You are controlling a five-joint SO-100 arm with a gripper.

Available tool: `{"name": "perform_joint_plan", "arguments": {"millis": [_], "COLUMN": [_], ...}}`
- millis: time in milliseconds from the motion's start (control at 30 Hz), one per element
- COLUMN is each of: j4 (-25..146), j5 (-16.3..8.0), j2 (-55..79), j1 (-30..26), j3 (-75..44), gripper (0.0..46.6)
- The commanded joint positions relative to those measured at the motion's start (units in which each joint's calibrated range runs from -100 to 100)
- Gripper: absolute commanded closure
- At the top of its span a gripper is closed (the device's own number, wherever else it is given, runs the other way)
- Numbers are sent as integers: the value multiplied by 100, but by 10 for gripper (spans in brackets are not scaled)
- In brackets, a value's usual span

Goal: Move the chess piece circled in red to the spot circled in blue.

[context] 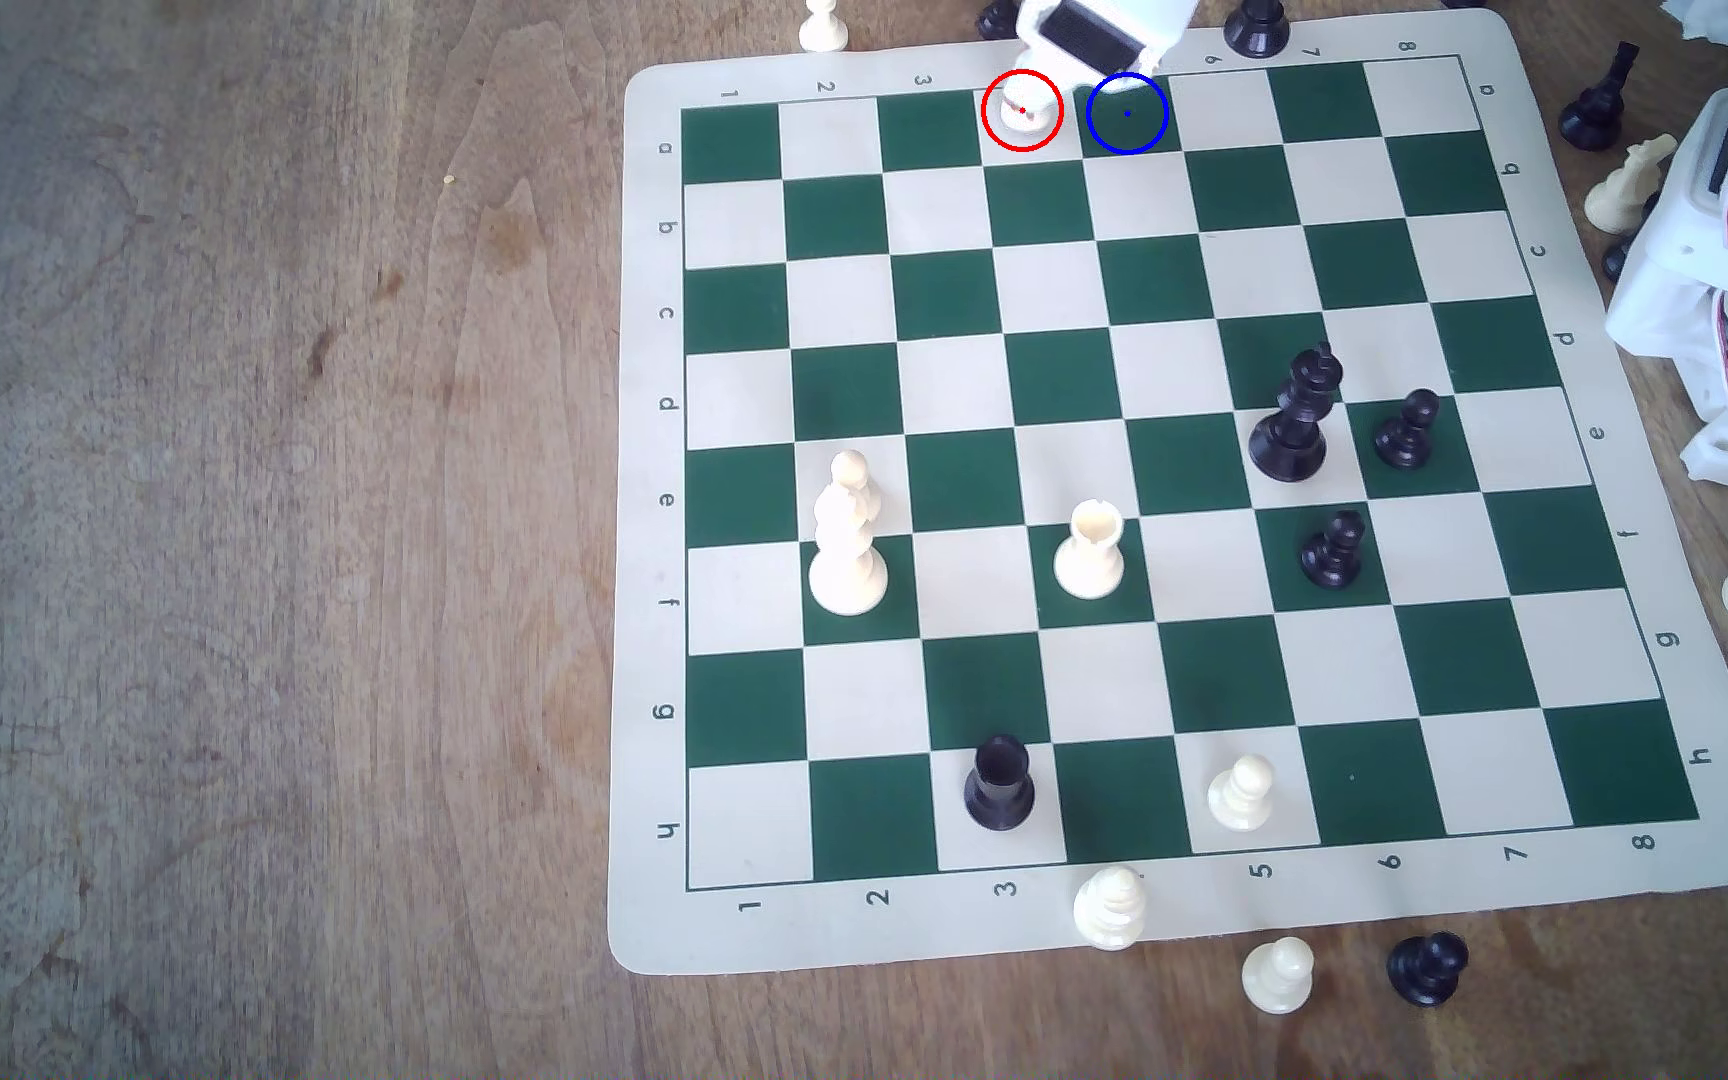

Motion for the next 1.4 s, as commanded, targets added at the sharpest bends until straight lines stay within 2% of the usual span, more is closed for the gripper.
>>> {"name": "perform_joint_plan", "arguments": {"millis": [0, 267, 500, 833, 1367], "j4": [396, 1240, 1199, 412, -128], "j5": [-15, 73, 274, 444, 454], "j2": [-1042, -2231, -2782, -2409, -1484], "j1": [-22, -116, 48, 290, 369], "j3": [-505, -188, 728, 1535, 1680], "gripper": [464, 464, 464, 464, 464]}}
